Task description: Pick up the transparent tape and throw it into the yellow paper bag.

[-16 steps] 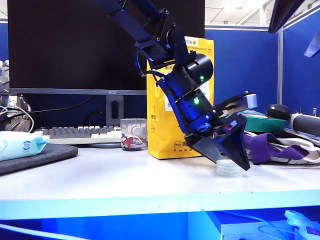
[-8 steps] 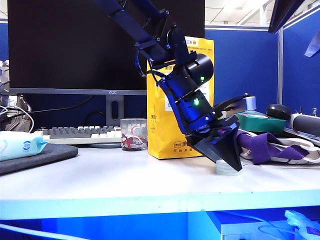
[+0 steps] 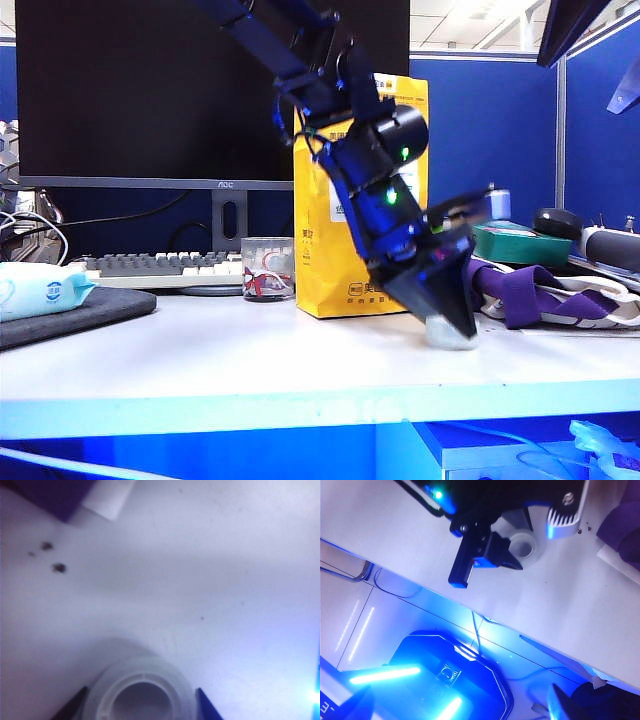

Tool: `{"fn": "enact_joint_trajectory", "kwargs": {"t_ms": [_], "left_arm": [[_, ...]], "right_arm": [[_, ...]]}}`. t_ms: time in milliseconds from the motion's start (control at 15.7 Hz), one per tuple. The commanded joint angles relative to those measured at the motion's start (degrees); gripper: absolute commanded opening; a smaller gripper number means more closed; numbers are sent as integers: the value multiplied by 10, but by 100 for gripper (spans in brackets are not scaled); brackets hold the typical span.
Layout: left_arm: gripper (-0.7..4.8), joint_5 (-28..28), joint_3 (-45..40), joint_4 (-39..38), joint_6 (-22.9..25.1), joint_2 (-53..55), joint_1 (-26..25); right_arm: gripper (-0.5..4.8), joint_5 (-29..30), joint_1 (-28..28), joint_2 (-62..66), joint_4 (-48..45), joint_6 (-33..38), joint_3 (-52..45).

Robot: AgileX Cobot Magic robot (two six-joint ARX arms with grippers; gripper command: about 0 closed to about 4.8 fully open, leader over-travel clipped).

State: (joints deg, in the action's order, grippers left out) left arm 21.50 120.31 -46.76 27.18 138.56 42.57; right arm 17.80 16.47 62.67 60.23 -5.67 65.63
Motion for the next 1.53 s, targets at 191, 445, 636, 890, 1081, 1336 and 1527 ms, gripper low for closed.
{"fn": "enact_joint_trajectory", "kwargs": {"t_ms": [191,445,636,890,1081,1336,1527], "left_arm": [[236,-54,31,-14,20,-59,-1],[236,-84,31,-21,15,-145,-13],[236,-82,31,-30,15,-207,-14],[236,-51,31,-34,14,-268,3],[237,-87,31,-1,14,-282,3],[237,-144,31,56,45,-284,-8],[237,-155,31,106,56,-284,-20]], "right_arm": [[479,1,-1,-2,-10,-18,2],[479,2,-1,-2,-32,-18,2],[479,2,-1,-2,-55,-18,4],[479,4,-1,-1,-105,-18,4],[479,25,-1,-1,-143,-16,4],[479,34,-1,-1,-165,-14,8],[479,44,-1,-1,-201,-14,19]]}}
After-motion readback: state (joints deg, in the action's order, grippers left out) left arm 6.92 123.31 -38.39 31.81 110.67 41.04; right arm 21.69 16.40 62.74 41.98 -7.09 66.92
